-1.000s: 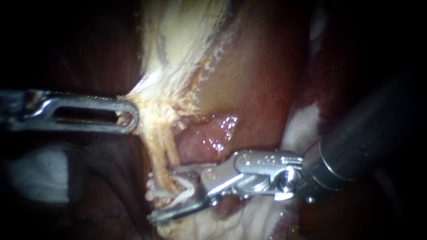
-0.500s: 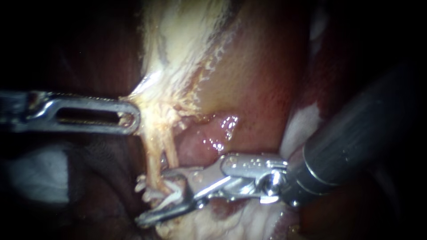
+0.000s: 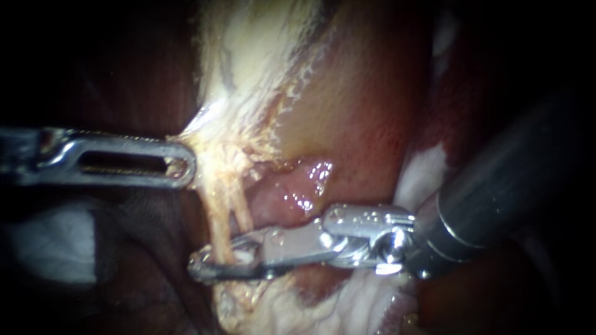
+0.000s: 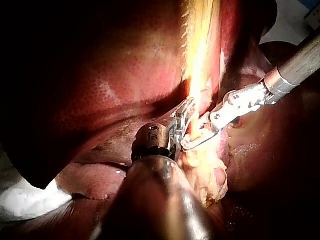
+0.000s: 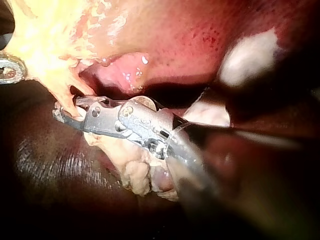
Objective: Clipping second clip left tube
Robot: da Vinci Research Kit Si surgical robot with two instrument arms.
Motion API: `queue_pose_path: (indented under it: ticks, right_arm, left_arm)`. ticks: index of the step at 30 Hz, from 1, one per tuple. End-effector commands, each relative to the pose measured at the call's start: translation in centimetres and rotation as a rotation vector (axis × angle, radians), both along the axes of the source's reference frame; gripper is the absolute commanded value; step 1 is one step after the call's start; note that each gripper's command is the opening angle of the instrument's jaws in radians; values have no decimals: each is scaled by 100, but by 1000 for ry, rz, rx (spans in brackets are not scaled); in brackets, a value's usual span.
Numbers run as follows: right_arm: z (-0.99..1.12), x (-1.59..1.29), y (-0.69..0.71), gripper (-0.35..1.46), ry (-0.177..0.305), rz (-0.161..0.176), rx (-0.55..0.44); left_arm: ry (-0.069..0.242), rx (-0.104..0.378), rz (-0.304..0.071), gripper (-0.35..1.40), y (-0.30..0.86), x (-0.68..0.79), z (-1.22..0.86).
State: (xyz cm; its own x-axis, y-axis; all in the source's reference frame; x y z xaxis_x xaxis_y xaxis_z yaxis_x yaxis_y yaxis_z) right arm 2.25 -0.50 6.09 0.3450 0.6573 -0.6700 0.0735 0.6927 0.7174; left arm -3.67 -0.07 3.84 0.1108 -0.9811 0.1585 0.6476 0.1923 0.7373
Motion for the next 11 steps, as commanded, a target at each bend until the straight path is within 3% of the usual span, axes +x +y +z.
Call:
queue_pose_path:
  ticks: [1,11]
  right_arm:
    - [0,0,-1,-35,3,-2,-8]
    - [2,1,-1,-35,-7,-9,-10]
  left_arm:
    - [0,0,0,-35,0,0,0]
    - [0,0,0,-35,0,1,0]
